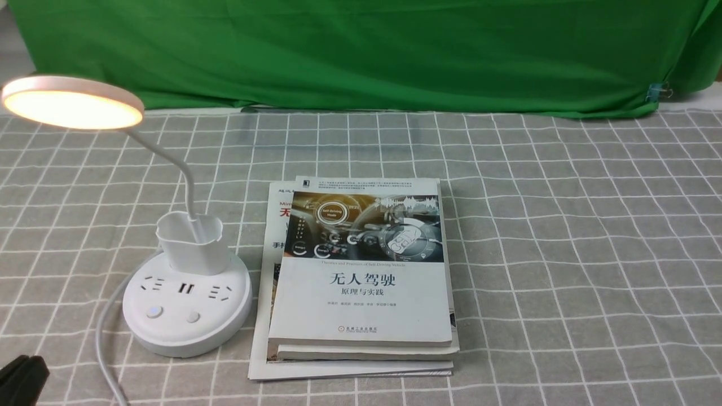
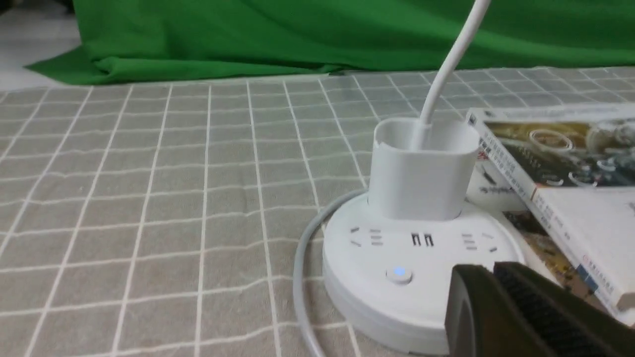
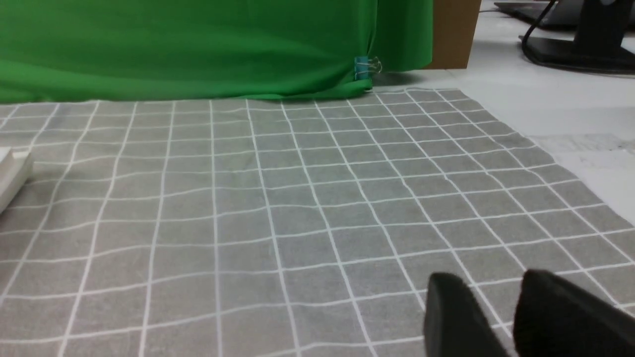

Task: Turn on the desk lamp on the grey coffee tablecloth with your hand.

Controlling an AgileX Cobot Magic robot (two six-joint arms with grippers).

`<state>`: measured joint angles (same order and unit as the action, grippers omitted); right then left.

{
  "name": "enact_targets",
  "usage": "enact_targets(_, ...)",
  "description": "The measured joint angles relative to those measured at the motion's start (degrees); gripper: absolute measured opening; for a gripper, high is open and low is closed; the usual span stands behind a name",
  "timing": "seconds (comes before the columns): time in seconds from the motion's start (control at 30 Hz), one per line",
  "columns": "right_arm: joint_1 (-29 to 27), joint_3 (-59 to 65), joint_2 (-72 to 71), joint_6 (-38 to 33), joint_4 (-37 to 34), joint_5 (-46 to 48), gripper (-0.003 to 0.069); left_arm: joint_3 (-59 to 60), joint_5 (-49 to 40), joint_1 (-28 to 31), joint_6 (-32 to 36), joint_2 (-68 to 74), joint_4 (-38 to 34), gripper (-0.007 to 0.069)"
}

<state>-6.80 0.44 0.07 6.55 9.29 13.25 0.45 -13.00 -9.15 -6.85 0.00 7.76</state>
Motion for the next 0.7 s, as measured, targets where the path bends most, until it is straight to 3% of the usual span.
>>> enact_targets(0.23,0.0,0.0,0.0,0.0,0.0,0.0,0.0245,0.0,1.9,0.0,0.0,-0.1,-3.9,0.0019)
enact_targets(0.7,0.0,0.0,0.0,0.0,0.0,0.0,0.0245,0.0,2.2,0.0,0.0,-0.1,-4.1,0.0019)
